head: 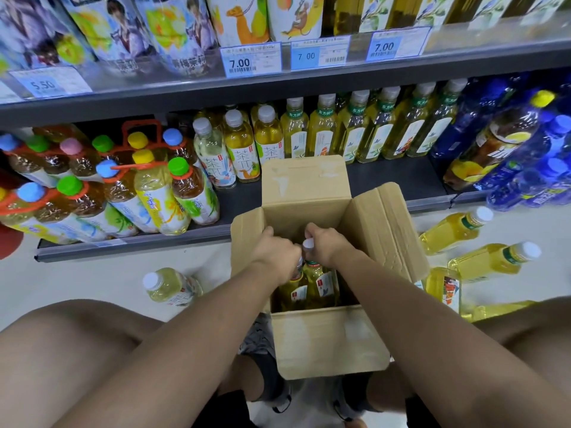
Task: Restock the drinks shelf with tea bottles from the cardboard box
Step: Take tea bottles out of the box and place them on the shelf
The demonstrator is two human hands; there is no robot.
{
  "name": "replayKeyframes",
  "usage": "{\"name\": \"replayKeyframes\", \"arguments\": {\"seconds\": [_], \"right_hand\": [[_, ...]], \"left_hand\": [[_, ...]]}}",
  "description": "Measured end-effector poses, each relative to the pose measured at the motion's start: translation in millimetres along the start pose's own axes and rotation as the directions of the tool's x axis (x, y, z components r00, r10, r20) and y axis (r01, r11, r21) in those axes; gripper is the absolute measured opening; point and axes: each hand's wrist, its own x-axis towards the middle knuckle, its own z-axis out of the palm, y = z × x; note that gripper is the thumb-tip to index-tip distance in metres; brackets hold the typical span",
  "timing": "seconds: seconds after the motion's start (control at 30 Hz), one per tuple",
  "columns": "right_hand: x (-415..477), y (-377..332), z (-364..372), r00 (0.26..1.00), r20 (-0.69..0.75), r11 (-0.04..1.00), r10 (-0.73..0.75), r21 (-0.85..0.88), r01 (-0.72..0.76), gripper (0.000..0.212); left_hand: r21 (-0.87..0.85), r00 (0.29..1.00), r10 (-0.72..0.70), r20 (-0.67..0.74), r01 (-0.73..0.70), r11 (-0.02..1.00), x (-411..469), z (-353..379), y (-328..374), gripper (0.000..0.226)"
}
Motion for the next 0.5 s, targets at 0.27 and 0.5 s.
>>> {"name": "replayKeyframes", "arguments": {"seconds": [0.27, 0.5], "right_hand": [[-33.2, -11.3, -24.6, 0.999, -0.013, 0.995, 0.044, -0.090, -0.045, 0.031], [-107.8, -54.2, -131.0, 0.966, -0.244, 0.987, -0.087, -0.151, 0.051, 0.031]], "left_hand": [[-0.122, 0.999, -0.048, -0.002, 0.047, 0.991, -15.7, -16.0, 6.5, 0.037], [-0.309, 0.973, -0.178, -0.145, 0.127, 0.943, -60.7, -121.5, -20.3, 0.039]]}}
